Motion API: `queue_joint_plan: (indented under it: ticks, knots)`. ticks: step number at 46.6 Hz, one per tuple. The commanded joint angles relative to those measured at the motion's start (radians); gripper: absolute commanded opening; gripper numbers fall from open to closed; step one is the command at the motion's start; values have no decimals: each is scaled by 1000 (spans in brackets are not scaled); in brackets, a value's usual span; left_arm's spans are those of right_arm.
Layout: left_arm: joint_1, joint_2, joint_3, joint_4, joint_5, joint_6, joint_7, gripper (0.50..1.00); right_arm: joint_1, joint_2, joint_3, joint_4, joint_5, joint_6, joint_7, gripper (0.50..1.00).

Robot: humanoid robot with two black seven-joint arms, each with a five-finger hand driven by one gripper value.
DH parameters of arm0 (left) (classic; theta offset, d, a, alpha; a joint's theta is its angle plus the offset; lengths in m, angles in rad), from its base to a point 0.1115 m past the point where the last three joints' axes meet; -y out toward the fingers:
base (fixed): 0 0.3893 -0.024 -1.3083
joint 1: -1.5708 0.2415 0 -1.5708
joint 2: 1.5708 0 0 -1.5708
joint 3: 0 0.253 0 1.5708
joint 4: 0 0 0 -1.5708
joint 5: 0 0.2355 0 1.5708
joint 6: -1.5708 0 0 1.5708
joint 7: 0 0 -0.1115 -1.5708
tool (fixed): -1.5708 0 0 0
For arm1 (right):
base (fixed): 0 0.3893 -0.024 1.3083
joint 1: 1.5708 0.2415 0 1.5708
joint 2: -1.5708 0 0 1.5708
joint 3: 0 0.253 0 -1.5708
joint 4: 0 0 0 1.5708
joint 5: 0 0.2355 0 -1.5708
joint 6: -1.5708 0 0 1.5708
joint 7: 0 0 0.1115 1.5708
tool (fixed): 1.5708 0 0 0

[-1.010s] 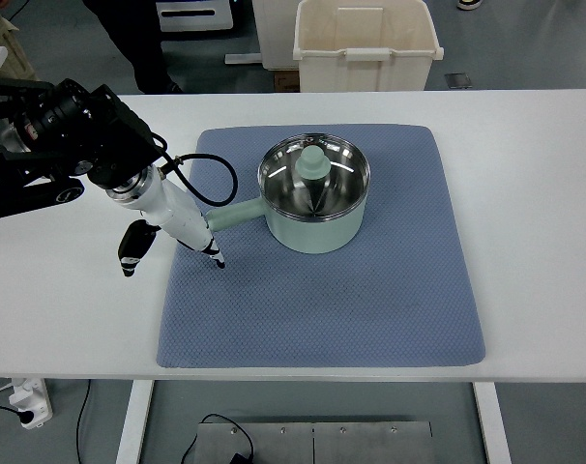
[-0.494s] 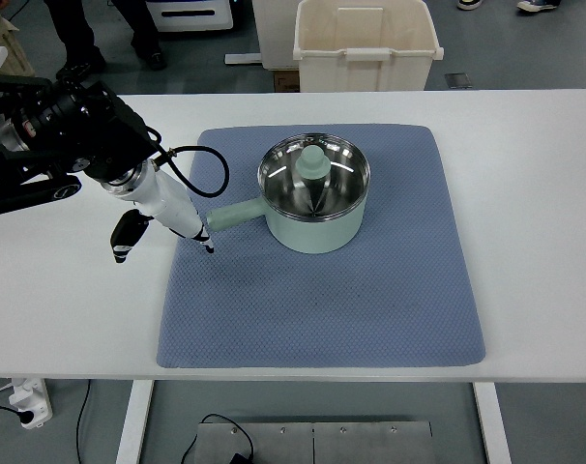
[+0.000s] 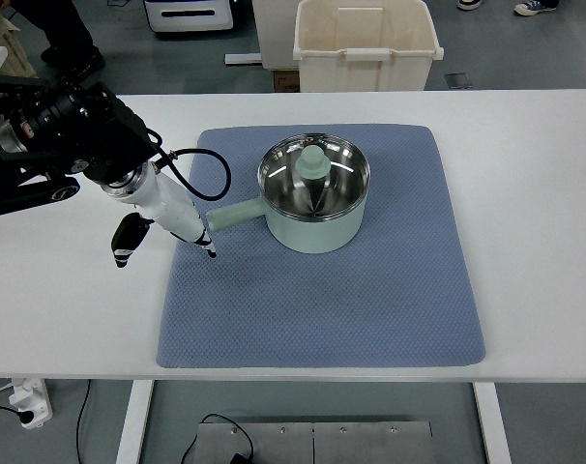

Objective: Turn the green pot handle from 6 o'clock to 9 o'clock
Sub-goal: 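Keep pushing the handle with the left hand until it points sideways, then lift the left hand up and away from the saucepan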

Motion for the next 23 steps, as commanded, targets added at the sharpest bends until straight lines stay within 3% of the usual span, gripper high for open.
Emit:
queue_joint_plan:
  ticks: [1, 16, 23]
  knots:
    - [-3, 1, 0, -12, 0, 0, 0, 1000, 0, 0, 0, 0, 0, 0, 0, 1000]
    - [-37, 34, -17, -77, -7, 0, -5, 1000, 0, 0, 0, 0, 0, 0, 0, 1000]
    - [-52, 40, -74, -96, -25, 0, -39, 1000, 0, 0, 0, 0, 0, 0, 0, 1000]
